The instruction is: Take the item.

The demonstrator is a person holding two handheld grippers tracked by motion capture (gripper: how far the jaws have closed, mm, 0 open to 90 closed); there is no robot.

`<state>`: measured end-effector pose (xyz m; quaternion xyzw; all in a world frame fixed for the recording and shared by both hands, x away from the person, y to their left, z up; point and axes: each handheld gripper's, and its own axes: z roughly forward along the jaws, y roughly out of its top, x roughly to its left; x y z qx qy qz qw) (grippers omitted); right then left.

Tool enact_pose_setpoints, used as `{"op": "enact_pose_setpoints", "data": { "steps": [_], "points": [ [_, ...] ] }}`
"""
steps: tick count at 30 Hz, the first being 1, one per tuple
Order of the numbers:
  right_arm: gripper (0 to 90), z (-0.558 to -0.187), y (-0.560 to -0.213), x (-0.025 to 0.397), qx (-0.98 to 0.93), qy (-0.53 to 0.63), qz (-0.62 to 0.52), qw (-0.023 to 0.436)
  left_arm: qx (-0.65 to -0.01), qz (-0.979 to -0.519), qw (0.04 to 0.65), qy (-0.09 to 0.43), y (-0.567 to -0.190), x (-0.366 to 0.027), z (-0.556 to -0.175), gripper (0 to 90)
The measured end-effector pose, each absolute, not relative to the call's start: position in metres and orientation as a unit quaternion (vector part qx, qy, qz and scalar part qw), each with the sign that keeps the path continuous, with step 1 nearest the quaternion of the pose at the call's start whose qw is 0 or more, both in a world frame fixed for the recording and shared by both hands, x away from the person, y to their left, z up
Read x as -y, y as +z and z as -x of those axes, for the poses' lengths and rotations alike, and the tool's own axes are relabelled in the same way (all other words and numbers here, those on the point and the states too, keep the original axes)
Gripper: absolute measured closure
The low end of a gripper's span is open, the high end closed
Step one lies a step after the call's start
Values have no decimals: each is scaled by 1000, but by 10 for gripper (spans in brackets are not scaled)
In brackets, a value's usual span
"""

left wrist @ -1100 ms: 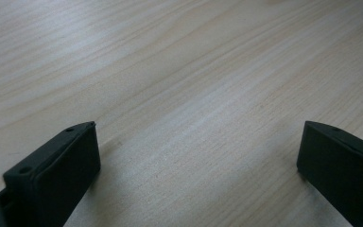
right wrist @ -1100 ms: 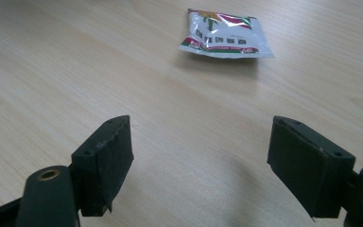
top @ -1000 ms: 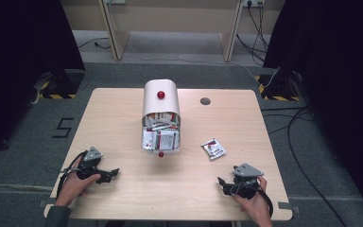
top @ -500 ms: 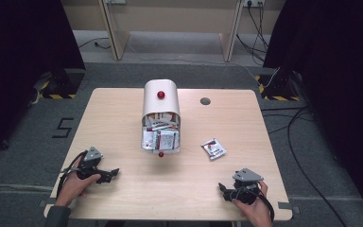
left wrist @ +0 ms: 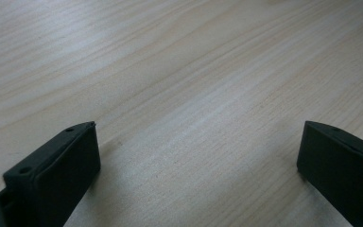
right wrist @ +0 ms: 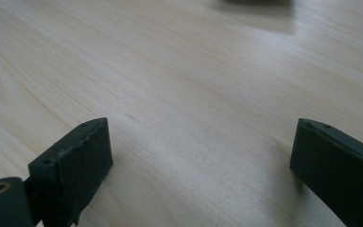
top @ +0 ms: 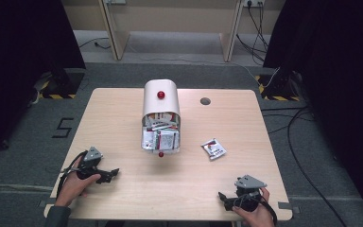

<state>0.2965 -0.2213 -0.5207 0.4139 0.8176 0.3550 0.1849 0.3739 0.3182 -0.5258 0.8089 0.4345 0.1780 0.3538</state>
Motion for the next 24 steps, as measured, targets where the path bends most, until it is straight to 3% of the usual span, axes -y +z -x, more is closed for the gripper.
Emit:
{"op": "enact_pose_setpoints", "data": {
  "steps": [24],
  "points": [
    [68,-284,-527,222,-797,380,-422,206,-435,-809,354,178,-526,-318,-374,0]
  ]
}}
